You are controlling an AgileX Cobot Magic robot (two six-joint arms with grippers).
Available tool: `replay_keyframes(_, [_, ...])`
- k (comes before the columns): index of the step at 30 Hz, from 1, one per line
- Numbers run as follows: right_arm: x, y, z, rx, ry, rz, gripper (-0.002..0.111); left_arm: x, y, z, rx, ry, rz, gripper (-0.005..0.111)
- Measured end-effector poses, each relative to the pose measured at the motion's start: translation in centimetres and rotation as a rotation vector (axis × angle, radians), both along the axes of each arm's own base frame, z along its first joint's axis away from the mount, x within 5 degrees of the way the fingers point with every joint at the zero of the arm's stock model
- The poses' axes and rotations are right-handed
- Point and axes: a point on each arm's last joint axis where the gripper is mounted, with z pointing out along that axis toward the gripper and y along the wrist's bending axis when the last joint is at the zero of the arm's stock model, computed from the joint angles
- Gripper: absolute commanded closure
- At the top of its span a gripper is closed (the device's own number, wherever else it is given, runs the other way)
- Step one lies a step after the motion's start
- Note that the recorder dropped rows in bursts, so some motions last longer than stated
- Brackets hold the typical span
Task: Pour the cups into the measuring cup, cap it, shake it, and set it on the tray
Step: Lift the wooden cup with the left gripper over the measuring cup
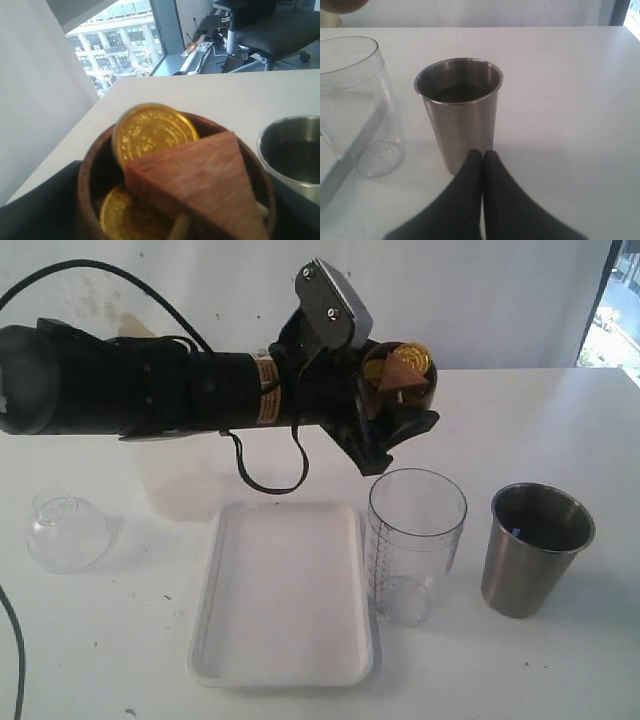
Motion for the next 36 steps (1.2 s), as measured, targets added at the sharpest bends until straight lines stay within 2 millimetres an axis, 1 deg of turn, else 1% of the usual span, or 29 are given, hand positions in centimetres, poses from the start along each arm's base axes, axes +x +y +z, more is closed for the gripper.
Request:
replay_keyframes(5, [0.0,0.0,0.0,0.000,0.000,0.000,0.108,-0.6,-0.6,0.0,0.058,-0.122,-0.054,0.107])
replay_keyframes(12, [0.0,0.0,0.0,0.000,0.000,0.000,0.108,-0.7,-0.7,0.0,0.086,-0.187,-0.076,0.107])
replay_keyframes(18, [0.0,0.0,0.0,0.000,0.000,0.000,0.108,-0.7,-0.7,0.0,0.130,-0.286,-0.102,0.107])
replay_keyframes(27, [0.0,0.0,0.0,0.000,0.000,0.000,0.108,-0.8,-0.7,-0.2,0.178,-0.364,-0.140,0.107])
replay_keyframes(33, [0.0,0.0,0.0,0.000,0.000,0.000,0.108,-1.2,-0.7,-0.7,0.256,-0.439,-0.222,0.107])
replay_keyframes(36, [0.0,0.0,0.0,0.000,0.000,0.000,0.108,-1.3,-0.7,-0.7,0.267,-0.452,-0.239,0.107])
